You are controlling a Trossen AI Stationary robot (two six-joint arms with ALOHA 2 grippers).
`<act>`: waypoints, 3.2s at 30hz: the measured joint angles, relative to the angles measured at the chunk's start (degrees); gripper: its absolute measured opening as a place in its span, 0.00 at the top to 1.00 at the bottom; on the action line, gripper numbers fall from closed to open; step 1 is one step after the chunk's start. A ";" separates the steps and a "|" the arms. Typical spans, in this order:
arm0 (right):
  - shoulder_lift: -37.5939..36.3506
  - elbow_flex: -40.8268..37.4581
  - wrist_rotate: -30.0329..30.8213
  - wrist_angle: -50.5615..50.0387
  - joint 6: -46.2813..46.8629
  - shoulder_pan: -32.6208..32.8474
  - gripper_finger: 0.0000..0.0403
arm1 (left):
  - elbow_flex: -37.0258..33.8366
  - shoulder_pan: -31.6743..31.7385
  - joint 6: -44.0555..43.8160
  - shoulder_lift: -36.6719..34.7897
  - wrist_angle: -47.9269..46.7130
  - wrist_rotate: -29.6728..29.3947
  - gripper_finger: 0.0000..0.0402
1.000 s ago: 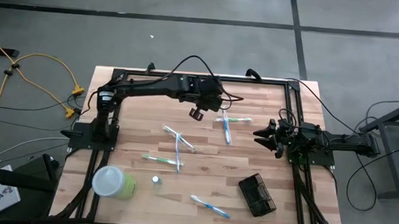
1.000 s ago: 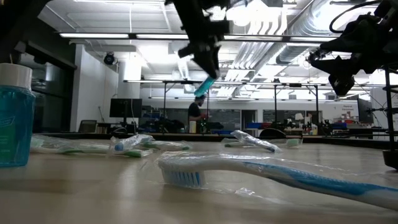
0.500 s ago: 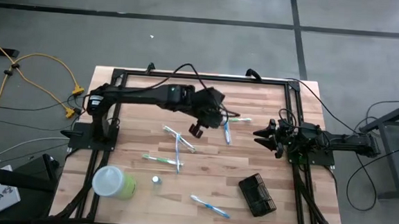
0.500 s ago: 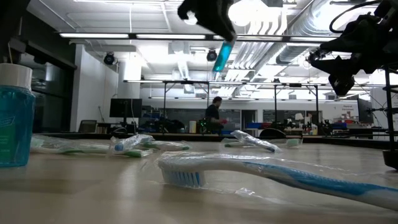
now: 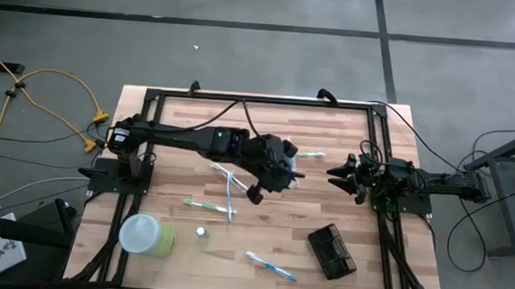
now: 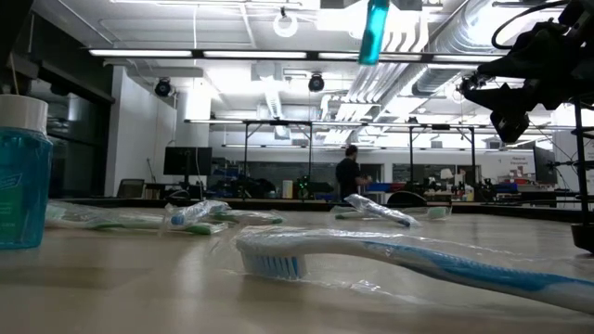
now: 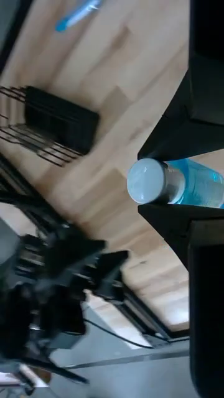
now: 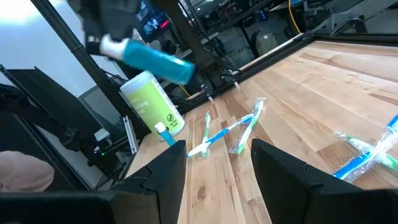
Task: Pick & Place toothbrushing station
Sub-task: Put the top blue mouthwash into the middle section of the of the black wire organizer
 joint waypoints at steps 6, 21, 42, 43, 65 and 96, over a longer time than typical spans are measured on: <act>0.00 0.00 -0.01 0.00 -0.01 -0.01 0.57 | -0.43 -3.60 -1.51 0.00 4.04 -0.41 0.77; -0.01 0.00 0.00 -0.01 0.02 0.00 0.57 | -4.39 -6.57 -9.02 2.53 15.64 -0.04 0.77; -0.01 -0.01 0.00 0.17 0.01 -0.02 0.57 | -4.39 -6.97 -11.55 2.95 18.00 0.04 0.77; -0.02 -0.01 0.00 0.17 0.02 -0.02 0.57 | -4.39 -7.04 -11.58 2.95 18.21 0.04 0.77; -0.02 -0.02 -17.61 14.08 1.52 0.03 0.57 | -4.37 -7.90 -17.58 2.95 22.42 5.38 0.77; 42.22 15.99 -7.26 28.21 -21.76 19.71 0.57 | -4.35 -7.90 -26.34 2.95 20.81 15.88 0.77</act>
